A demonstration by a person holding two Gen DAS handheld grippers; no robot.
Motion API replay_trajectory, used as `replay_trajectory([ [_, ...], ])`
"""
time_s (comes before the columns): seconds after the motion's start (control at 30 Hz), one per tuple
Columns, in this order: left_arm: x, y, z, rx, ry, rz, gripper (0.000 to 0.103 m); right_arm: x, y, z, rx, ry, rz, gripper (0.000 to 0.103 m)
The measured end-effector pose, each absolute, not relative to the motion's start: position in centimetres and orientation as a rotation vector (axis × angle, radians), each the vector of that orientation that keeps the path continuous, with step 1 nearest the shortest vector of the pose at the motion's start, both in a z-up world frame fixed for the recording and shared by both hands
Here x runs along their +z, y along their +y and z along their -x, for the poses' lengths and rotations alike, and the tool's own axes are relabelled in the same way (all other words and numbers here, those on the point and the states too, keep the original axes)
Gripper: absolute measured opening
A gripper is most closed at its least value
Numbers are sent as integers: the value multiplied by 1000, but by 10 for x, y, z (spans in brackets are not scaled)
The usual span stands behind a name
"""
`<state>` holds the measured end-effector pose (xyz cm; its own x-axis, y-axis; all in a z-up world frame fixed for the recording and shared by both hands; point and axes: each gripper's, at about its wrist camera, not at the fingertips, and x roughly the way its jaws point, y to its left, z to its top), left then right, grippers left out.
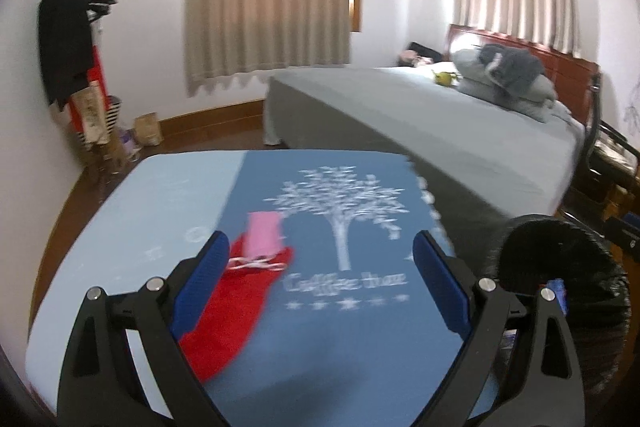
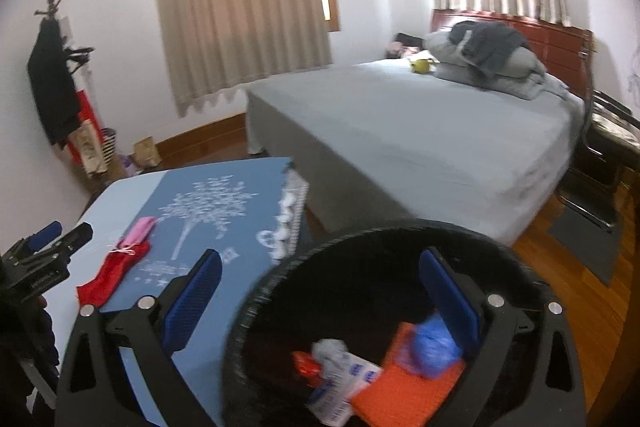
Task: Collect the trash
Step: 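Move both open tools back over the red glove and pink mask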
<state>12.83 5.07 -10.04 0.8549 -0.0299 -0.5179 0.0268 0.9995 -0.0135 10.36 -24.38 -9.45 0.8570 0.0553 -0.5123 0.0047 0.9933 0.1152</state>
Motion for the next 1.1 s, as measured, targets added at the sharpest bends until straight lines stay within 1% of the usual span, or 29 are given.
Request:
replay_trajectory([
  [0.47,-133,151,-150,140,591,31,90,-115,-137,-171,158,572,-83,97],
  [0.93,-159,211,-178,186,632,63,90,-149,-23,-228,295,613,-35,96],
  [1.03,-162,222,-180,194,636,65,90,-157,-5,-238,314,631,-16,91],
  [1.1,-164,230,-181,203,638,75,90,-163,6,-245,327,650,-4,85],
])
